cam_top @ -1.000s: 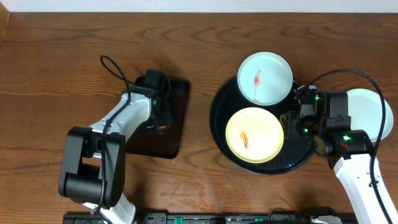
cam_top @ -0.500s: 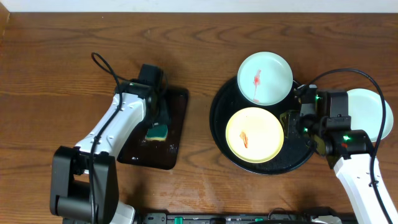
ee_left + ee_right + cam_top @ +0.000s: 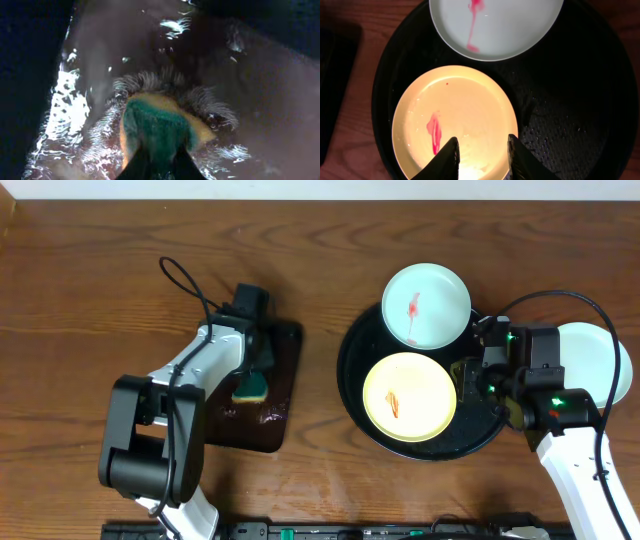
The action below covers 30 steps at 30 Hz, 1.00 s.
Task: Clean dirty plates on tray and stack at the side
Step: 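Grasp the green sponge again with the left gripper, then carry the sponge with the left gripper onto the yellow plate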
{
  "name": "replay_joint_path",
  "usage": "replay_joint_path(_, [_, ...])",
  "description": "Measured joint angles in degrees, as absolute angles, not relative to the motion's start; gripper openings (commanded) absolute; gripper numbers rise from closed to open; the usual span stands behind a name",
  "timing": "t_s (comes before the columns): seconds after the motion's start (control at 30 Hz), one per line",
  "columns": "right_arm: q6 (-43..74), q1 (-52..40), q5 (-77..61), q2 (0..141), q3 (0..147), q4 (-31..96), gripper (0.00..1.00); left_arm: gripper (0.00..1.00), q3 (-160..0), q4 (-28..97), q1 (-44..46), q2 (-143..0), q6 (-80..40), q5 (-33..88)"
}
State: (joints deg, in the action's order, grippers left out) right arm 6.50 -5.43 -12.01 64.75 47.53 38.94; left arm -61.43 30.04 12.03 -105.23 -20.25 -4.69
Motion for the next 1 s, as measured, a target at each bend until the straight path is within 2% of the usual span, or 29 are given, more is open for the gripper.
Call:
replay_joint_path(0.07, [6.50,-5.43,-12.01,64.75,47.53,39.16,0.29,0.08,-61.95,31.18,12.03,-105.34,-20.25,-4.89])
replay_joint_path(0.1, [6.50,-5.43,-12.01,64.75,47.53,39.20,0.29,0.17,-62.48,31.90,12.03,-105.47,-20.25,-4.89])
replay_joint_path(0.13, [6.50,-5.43,-12.01,64.75,47.53,39.20,0.29,0.41,-63.00,33.04,12.03,-105.56,-20.25,-4.89])
replay_joint_path(0.17, [6.50,-5.43,-12.01,64.75,47.53,39.20,0.29,0.52,-63.68,34.61,11.99,-105.56,-20.36,-4.80])
replay_joint_path(0.23, [6.50,-5.43,-12.01,64.75,47.53,39.20,0.29,0.68,-64.99,38.79,11.99,-105.19,-19.81,-4.01])
replay_joint_path(0.37, [6.50,-5.43,-12.01,64.75,47.53,39.20,0.29,0.70,-65.34,42.57,12.05,-102.59,-19.70,-1.54])
replay_joint_path(0.47, [6.50,-5.43,-12.01,64.75,47.53,39.20,0.30,0.66,-65.71,45.28,12.05,-99.85,-19.66,-0.14])
replay_joint_path(0.57, [6.50,-5.43,-12.01,64.75,47.53,39.20,0.30,0.52,-65.60,45.95,12.05,-99.04,-19.53,0.62])
replay_joint_path(0.77, [6.55,-5.43,-11.75,64.82,47.53,39.20,0.30,0.37,-58.70,35.81,12.05,-99.13,-20.80,1.34])
replay_joint_path(0.8, [6.74,-5.43,-11.57,64.90,47.53,39.22,0.29,0.32,-57.14,33.98,12.05,-99.15,-20.91,1.21])
replay_joint_path(0.87, [7.07,-5.43,-11.42,65.39,47.53,39.44,0.29,0.10,-55.24,31.07,12.05,-99.07,-21.02,1.10])
replay_joint_path(1.0, [7.64,-5.43,-11.03,67.07,47.53,39.99,0.28,0.08,-54.13,30.24,11.92,-98.65,-20.82,0.10])
